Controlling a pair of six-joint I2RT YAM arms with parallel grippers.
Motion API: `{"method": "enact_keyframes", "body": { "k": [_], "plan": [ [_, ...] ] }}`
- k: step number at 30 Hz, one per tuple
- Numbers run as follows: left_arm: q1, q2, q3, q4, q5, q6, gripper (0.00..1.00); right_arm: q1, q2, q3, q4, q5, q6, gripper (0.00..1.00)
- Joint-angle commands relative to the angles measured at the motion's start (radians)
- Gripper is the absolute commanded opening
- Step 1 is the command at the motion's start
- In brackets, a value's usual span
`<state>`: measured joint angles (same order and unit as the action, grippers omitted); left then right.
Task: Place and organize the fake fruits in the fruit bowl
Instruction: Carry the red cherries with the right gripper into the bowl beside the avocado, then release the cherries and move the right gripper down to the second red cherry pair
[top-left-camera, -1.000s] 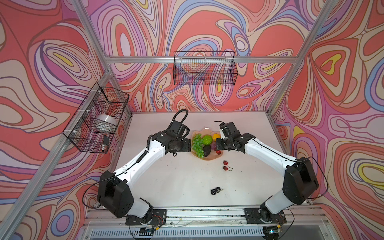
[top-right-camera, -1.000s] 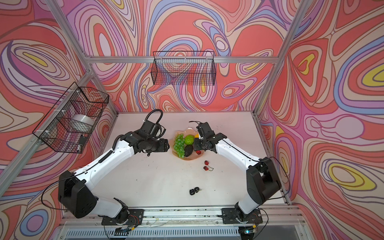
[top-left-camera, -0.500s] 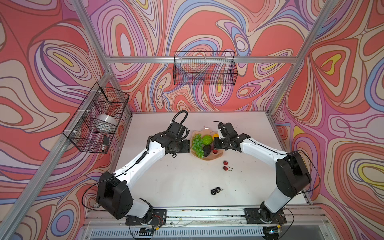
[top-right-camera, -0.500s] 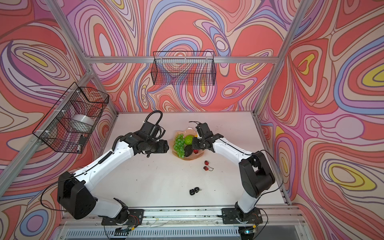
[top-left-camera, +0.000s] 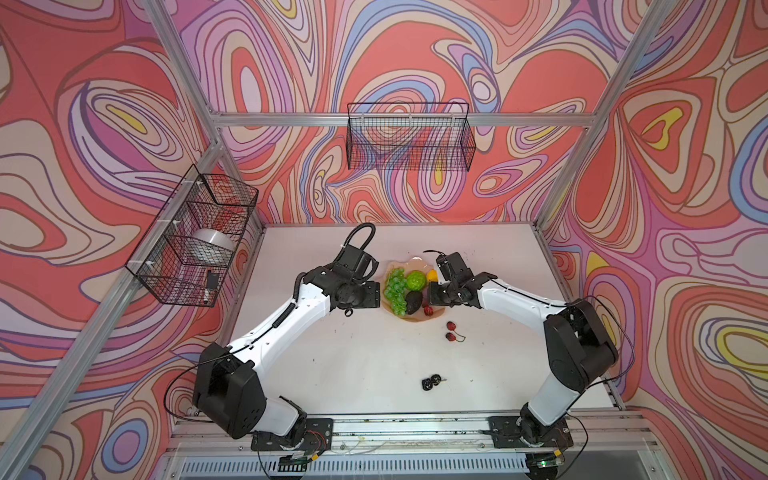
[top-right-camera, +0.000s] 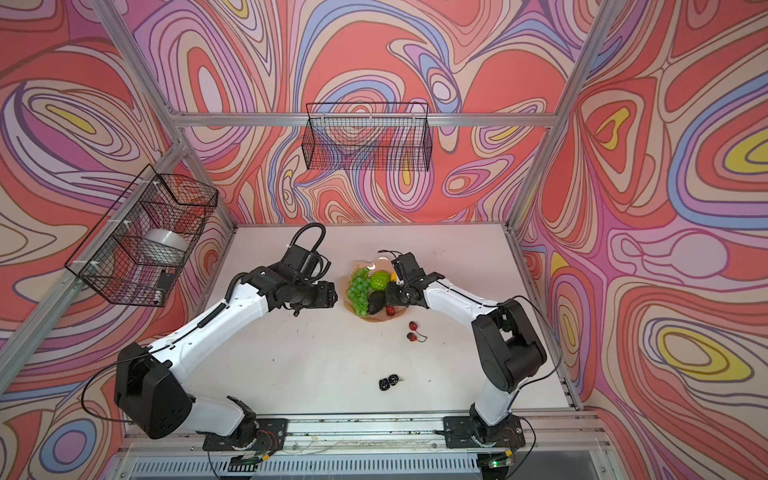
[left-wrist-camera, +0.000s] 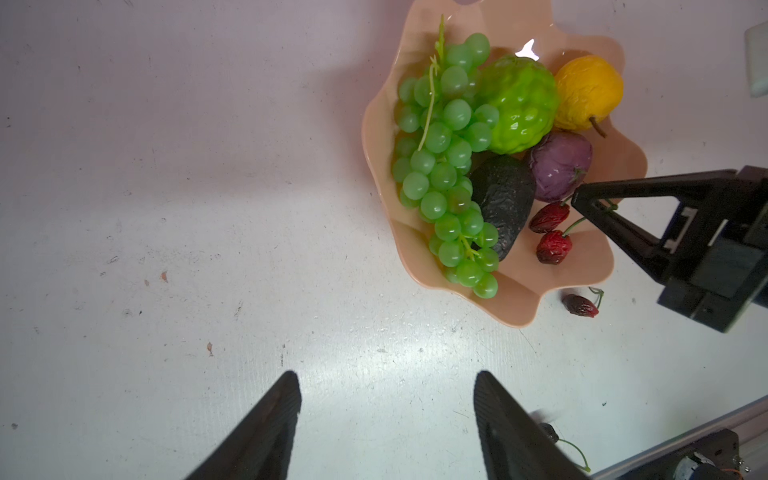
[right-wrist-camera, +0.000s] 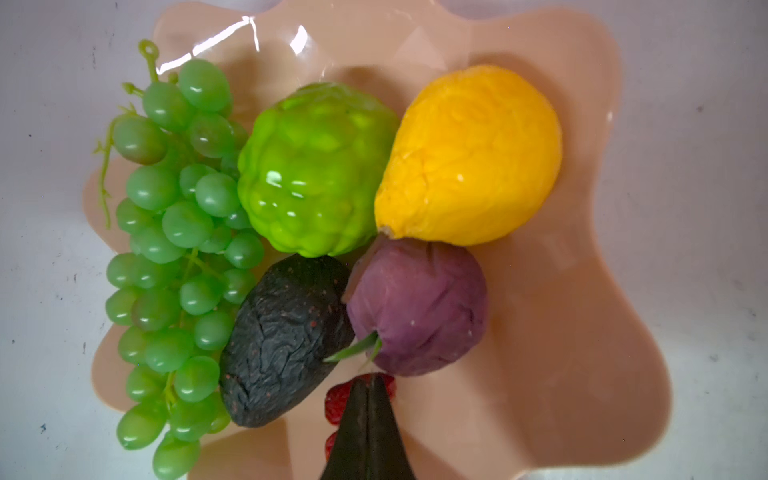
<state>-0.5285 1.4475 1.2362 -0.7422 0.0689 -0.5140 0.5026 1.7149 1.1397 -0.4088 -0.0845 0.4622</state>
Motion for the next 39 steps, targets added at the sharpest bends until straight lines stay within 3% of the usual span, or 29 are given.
{"method": "enact_keyframes", "body": {
  "k": [1,10,22,31,39],
  "plan": [
    [0.005,-0.006,-0.009,0.000,-0.018,-0.015,0.70,-0.004,0.001,0.000,0.016,0.021,0.002,0.03],
    [0.005,-0.003,-0.006,0.006,-0.015,-0.018,0.70,-0.005,-0.029,0.034,-0.027,0.054,-0.023,0.37],
    [0.004,-0.013,-0.012,0.038,-0.069,-0.022,0.70,-0.005,-0.253,-0.027,-0.151,0.083,-0.050,0.39],
    [0.005,0.010,-0.006,0.055,-0.069,-0.026,0.70,-0.005,-0.433,-0.196,-0.383,0.280,-0.039,0.43],
    [0.005,0.010,0.008,0.052,-0.084,-0.024,0.71,-0.003,-0.404,-0.324,-0.360,0.203,0.013,0.46]
  ]
}}
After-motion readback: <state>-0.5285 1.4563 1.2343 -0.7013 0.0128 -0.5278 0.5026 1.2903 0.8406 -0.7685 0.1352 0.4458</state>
